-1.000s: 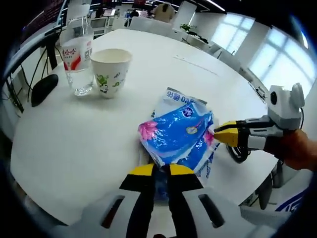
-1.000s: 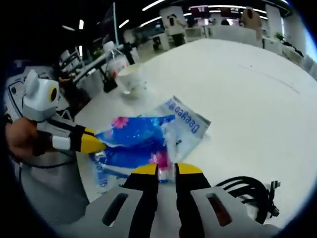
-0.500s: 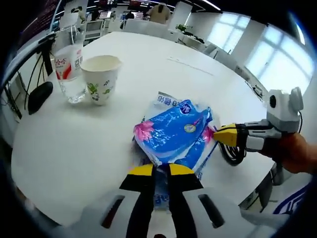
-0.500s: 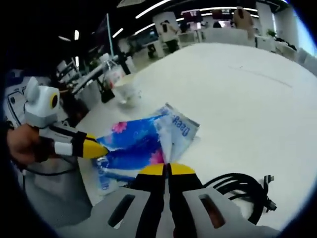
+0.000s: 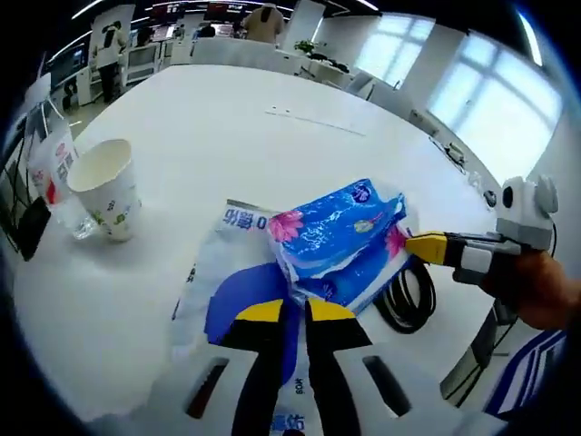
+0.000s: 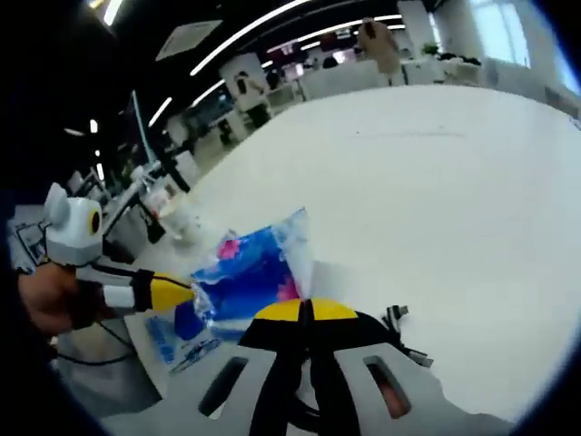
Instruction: Arrange the tabletop items into an orderly group along one side of the table until the central work area is clear of visible clutter.
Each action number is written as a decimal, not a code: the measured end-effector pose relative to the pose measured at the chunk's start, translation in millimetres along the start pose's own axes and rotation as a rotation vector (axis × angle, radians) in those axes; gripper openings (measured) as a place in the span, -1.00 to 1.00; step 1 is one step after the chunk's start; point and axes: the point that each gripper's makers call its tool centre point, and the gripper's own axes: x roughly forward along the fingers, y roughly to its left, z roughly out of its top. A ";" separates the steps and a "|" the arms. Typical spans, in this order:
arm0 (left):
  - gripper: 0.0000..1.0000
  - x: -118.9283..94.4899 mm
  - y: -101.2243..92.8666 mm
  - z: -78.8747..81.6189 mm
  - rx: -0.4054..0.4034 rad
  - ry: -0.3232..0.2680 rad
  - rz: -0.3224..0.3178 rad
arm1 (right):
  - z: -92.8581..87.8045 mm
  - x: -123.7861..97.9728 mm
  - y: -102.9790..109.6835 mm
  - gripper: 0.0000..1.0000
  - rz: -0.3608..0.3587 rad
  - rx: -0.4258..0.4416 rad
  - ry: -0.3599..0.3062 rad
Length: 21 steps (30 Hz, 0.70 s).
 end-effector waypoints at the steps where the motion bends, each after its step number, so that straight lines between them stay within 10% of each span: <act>1: -0.89 3.6 -3.8 2.7 -0.001 0.000 -0.008 | 0.5 -2.1 -6.0 -1.00 -0.015 0.013 -0.006; 21: -0.83 7.1 -32.9 4.0 0.026 -0.003 -0.056 | 24.5 -11.9 -99.4 -1.00 -0.186 0.253 -0.108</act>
